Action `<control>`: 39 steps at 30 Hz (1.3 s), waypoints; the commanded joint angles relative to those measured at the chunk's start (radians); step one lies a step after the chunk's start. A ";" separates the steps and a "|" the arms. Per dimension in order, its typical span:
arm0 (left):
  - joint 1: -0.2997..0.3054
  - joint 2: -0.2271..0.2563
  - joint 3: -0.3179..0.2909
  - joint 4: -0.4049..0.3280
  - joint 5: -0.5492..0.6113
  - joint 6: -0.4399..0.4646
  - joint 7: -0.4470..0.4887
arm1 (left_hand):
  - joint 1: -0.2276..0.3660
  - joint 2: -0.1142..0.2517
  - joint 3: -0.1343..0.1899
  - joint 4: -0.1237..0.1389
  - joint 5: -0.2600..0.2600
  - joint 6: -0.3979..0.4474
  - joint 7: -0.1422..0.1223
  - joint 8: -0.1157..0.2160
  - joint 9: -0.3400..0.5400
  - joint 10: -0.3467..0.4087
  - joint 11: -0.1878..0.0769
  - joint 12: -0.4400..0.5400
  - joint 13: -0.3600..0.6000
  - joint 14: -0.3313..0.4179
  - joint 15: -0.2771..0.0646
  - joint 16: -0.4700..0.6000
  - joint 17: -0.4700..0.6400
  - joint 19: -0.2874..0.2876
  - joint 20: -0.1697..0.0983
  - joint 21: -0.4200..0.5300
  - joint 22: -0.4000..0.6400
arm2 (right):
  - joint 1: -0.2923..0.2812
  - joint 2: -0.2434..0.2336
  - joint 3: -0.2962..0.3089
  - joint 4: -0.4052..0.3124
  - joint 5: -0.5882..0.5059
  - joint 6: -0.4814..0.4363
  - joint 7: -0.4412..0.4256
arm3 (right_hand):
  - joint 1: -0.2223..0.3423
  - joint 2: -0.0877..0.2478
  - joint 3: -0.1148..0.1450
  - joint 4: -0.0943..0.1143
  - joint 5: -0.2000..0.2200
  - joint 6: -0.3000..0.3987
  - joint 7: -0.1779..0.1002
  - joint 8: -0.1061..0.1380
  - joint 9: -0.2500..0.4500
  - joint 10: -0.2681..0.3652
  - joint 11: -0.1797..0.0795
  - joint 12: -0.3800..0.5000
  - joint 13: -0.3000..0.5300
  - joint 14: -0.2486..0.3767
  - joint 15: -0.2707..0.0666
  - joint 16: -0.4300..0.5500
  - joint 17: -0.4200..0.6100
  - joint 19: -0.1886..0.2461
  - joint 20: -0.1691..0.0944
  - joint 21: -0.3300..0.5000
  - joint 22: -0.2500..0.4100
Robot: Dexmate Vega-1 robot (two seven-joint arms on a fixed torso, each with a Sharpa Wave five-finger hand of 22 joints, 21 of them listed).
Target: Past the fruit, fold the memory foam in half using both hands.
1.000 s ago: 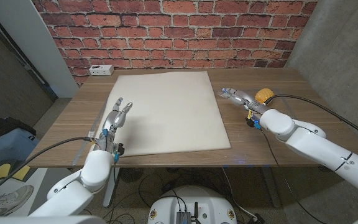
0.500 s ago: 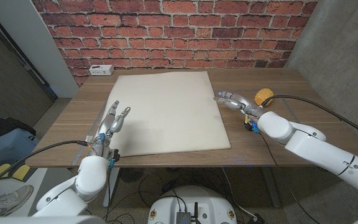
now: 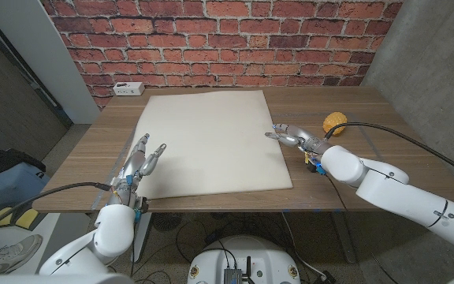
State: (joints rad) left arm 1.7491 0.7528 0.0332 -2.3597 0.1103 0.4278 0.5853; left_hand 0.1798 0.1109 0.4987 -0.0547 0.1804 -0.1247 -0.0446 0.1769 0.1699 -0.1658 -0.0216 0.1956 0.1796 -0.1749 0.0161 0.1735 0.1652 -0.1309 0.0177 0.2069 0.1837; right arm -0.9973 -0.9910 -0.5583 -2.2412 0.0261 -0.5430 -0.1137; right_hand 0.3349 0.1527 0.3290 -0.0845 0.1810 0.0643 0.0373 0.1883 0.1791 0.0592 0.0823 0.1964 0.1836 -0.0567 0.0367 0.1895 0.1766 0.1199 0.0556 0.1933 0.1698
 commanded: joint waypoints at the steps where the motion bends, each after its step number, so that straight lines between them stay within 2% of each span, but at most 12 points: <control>1: 0.030 0.055 0.001 -0.085 0.103 0.212 -0.064 | 0.019 -0.013 0.001 -0.018 -0.002 -0.031 -0.005 -0.006 0.006 -0.035 -0.002 -0.006 0.005 -0.071 -0.002 -0.004 0.004 -0.019 0.002 -0.004 0.004 | 0.007 0.015 -0.057 -0.037 -0.063 -0.078 0.005 | 0.019 0.004 0.008 -0.010 0.000 0.010 -0.010 0.005 0.004 0.010 -0.001 0.006 0.006 0.004 -0.004 0.006 0.003 0.012 0.005 0.009 0.005; 7: 0.018 0.097 0.016 -0.116 0.145 0.304 -0.098 | 0.039 -0.025 0.002 -0.043 -0.004 -0.061 -0.014 -0.005 0.007 -0.066 -0.006 -0.011 0.006 -0.097 0.008 -0.004 0.006 -0.033 0.020 -0.008 0.003 | 0.005 0.015 -0.082 -0.061 -0.102 -0.116 0.000 | 0.036 0.003 0.016 -0.023 0.001 0.016 -0.017 0.007 0.004 0.013 -0.005 0.006 0.005 0.010 -0.009 0.006 0.002 0.016 0.004 0.009 0.004; 11: 0.014 0.122 0.022 -0.139 0.158 0.363 -0.126 | 0.050 -0.029 0.003 -0.054 -0.005 -0.075 -0.016 -0.004 0.007 -0.078 -0.009 -0.012 0.007 -0.103 0.010 -0.003 0.006 -0.033 0.024 -0.007 0.003 | -0.004 0.010 -0.090 -0.080 -0.118 -0.138 -0.001 | 0.059 0.001 0.028 -0.040 0.002 0.023 -0.016 0.009 0.004 0.020 -0.011 0.007 0.005 0.017 -0.014 0.006 0.002 0.028 0.000 0.012 0.004; 15: 0.002 0.165 0.035 -0.169 0.172 0.450 -0.165 | 0.064 -0.039 0.004 -0.070 -0.006 -0.084 -0.022 0.000 0.008 -0.085 -0.016 -0.009 0.007 -0.110 0.010 -0.002 0.007 -0.033 0.024 -0.006 0.002 | -0.001 0.004 -0.107 -0.099 -0.137 -0.167 0.013 | 0.076 -0.003 0.035 -0.053 0.003 0.028 -0.022 0.010 0.004 0.024 -0.016 0.007 0.005 0.026 -0.017 0.008 0.001 0.036 0.003 0.013 0.004; 20: -0.039 0.230 0.084 -0.190 0.188 0.546 -0.199 | 0.093 -0.056 0.004 -0.098 -0.006 -0.109 -0.021 0.002 0.009 -0.119 -0.009 -0.012 0.008 -0.133 0.029 -0.002 0.008 -0.030 0.037 -0.005 0.002 | 0.024 0.000 -0.156 -0.132 -0.197 -0.226 0.040 | 0.103 -0.017 0.043 -0.074 0.001 0.034 -0.035 0.010 0.004 0.026 -0.023 0.006 0.004 0.030 -0.019 0.005 0.001 0.047 -0.012 0.014 0.004; 25: -0.099 0.305 0.143 -0.216 0.189 0.653 -0.234 | 0.116 -0.066 0.005 -0.111 -0.004 -0.137 -0.026 0.000 0.009 -0.144 0.004 -0.013 0.009 -0.147 0.040 -0.001 0.008 -0.028 0.040 -0.003 0.002 | 0.040 0.004 -0.191 -0.152 -0.231 -0.278 0.067 | 0.112 -0.025 0.044 -0.080 0.000 0.030 -0.043 0.008 0.004 0.026 -0.027 0.005 0.004 0.032 -0.021 0.005 0.001 0.052 -0.015 0.014 0.003; 29: -0.151 0.364 0.193 -0.237 0.180 0.727 -0.251 | 0.128 -0.074 0.003 -0.116 -0.001 -0.145 -0.035 0.002 0.009 -0.146 0.005 -0.009 0.009 -0.148 0.042 0.001 0.009 -0.017 0.034 0.001 0.002 | 0.048 0.002 -0.218 -0.170 -0.266 -0.316 0.079 | 0.121 -0.042 0.041 -0.086 0.000 0.029 -0.045 0.007 0.004 0.023 -0.032 0.004 0.004 0.034 -0.019 0.004 0.001 0.062 -0.029 0.016 0.003; 33: -0.212 0.417 0.253 -0.253 0.162 0.791 -0.261 | 0.136 -0.082 0.001 -0.119 0.002 -0.151 -0.042 0.003 0.009 -0.151 0.005 -0.008 0.009 -0.152 0.040 0.001 0.009 -0.014 0.031 0.001 0.001 | 0.060 0.003 -0.253 -0.190 -0.311 -0.366 0.090 | 0.128 -0.059 0.037 -0.091 0.001 0.022 -0.050 0.005 0.005 0.019 -0.038 0.002 0.005 0.036 -0.018 0.003 0.001 0.068 -0.028 0.016 0.003; 38: -0.322 0.478 0.363 -0.274 0.140 0.878 -0.271 | 0.152 -0.097 -0.003 -0.123 0.009 -0.167 -0.039 0.003 0.010 -0.159 0.011 -0.007 0.009 -0.163 0.046 0.000 0.009 -0.016 0.035 -0.001 0.001 | 0.095 0.000 -0.308 -0.211 -0.369 -0.441 0.136 | 0.149 -0.084 0.035 -0.098 0.006 0.000 -0.057 -0.001 0.005 0.012 -0.047 0.000 0.005 0.038 -0.015 0.002 0.002 0.075 -0.022 0.015 0.003; 39: -0.364 0.492 0.406 -0.279 0.141 0.904 -0.280 | 0.155 -0.099 -0.003 -0.124 0.010 -0.169 -0.039 0.003 0.010 -0.160 0.012 -0.007 0.009 -0.163 0.047 0.001 0.009 -0.014 0.035 0.000 0.001 | 0.115 0.000 -0.333 -0.217 -0.390 -0.471 0.159 | 0.157 -0.089 0.035 -0.100 0.008 -0.007 -0.058 -0.002 0.005 0.009 -0.048 -0.001 0.005 0.034 -0.014 0.000 0.002 0.075 -0.023 0.014 0.003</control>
State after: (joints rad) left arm 1.5765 1.1134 0.2472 -2.5926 0.2789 1.1428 0.3472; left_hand 0.3182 0.0146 0.4919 -0.1713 0.1811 -0.1697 -0.0773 0.1769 0.1748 -0.1723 -0.0174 0.1880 0.1839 -0.1714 0.0556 0.1694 0.1700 -0.1502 0.0481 0.2031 0.1812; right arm -0.9461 -0.9884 -0.7808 -2.4096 -0.2460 -0.8658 -0.0336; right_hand 0.4797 0.0778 0.3618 -0.1756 0.1811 0.0699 -0.0178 0.1891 0.1791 0.0710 0.0439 0.2003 0.1836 -0.0267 0.0179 0.1895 0.1769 0.1864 0.0324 0.2011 0.1698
